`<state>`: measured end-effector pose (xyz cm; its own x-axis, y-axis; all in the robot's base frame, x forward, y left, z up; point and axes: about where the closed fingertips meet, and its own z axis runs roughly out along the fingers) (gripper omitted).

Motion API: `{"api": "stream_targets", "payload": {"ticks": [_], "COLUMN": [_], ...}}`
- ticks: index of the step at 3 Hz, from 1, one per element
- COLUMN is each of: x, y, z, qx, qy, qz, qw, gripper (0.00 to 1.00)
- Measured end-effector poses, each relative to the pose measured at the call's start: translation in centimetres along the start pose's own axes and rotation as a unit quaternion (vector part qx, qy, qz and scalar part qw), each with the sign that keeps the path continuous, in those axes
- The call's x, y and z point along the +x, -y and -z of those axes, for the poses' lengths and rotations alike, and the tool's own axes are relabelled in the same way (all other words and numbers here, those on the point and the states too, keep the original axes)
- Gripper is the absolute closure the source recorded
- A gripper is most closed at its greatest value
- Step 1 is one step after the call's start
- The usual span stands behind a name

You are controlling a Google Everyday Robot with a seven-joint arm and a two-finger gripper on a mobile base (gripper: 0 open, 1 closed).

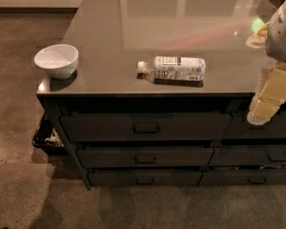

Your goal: Open top drawer

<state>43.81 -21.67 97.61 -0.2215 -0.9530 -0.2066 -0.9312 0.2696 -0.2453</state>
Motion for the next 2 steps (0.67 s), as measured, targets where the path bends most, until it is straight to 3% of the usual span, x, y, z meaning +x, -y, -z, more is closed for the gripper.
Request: {"api": "stream_targets", "payload": {"ticks": [1, 2], "x": [0.0, -0.1], "y": [0.0, -0.5], "z": [0.0, -2.7], "qx": [0.000, -0.004], "qy": [0.000, 0.024], "qz": [0.000, -0.005], "qw": [1.0000, 0.9997], "gripper": [0.00, 0.00]}}
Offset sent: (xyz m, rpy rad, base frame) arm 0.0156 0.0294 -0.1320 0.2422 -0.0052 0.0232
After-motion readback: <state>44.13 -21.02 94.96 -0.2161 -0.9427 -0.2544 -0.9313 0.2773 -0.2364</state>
